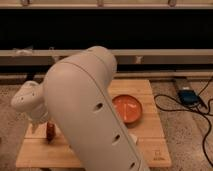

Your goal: Place the pepper on the white sponge

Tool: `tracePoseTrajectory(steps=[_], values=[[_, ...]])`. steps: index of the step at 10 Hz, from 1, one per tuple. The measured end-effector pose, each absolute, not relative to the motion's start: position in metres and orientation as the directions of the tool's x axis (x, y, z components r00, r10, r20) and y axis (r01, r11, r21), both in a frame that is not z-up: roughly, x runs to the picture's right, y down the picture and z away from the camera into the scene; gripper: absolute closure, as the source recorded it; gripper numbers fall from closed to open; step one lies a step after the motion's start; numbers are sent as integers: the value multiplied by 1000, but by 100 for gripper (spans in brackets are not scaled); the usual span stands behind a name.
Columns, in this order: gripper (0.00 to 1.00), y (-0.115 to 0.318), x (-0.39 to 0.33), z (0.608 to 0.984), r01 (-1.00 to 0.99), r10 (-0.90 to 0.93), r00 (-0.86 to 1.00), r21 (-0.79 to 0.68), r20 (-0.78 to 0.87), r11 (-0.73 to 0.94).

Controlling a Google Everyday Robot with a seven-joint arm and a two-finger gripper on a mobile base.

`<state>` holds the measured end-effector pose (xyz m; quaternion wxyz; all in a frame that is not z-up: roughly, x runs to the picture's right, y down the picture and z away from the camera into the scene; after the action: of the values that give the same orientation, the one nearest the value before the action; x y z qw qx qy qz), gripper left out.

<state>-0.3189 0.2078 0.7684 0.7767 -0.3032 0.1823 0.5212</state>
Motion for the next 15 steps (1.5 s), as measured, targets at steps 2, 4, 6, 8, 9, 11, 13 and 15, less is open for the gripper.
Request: tracePoseTrajectory(steps=[2,4,6,8,9,11,13,15], values=[[20,217,-326,777,-921,690,389,-277,-611,274],[20,225,-328,788,-925,675,380,-267,-632,271],[20,232,-334,797,-923,661,385,-269,-644,276],[22,234,-336,803,-923,654,385,-268,-651,276],[32,234,-336,806,-922,651,386,-268,-653,278],[51,236,-338,809,-920,647,391,-272,-655,281],[72,239,-332,812,-921,645,389,-270,-658,280],[92,240,-316,808,-927,656,376,-270,-654,262]])
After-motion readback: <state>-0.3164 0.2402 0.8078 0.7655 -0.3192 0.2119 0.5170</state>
